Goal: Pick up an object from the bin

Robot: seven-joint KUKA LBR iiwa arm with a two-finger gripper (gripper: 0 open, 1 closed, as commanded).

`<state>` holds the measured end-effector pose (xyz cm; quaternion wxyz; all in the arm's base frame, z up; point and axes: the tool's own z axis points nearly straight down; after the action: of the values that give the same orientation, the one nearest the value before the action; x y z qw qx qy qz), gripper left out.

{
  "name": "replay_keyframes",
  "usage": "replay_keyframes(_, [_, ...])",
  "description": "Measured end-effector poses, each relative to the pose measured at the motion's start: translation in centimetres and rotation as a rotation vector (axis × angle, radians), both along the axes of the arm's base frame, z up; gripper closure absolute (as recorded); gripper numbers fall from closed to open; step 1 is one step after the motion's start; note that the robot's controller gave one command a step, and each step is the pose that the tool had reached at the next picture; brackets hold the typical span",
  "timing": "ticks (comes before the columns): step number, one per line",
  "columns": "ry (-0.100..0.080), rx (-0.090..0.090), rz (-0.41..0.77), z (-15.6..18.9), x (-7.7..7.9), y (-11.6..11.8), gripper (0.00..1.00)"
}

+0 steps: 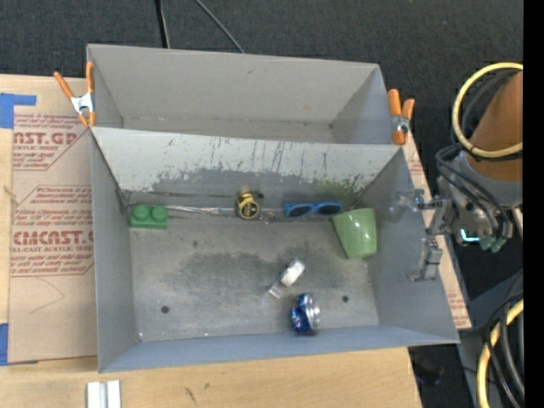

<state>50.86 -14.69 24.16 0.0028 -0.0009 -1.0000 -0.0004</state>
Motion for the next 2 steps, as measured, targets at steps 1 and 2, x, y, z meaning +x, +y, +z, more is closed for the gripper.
replay_keyframes(1, [-0.011,0.001,0.083,-13.0,8.1,1.9,0.0])
replay_keyframes(2, [-0.021,0.016,-0.131,-15.9,9.0,1.4,0.0])
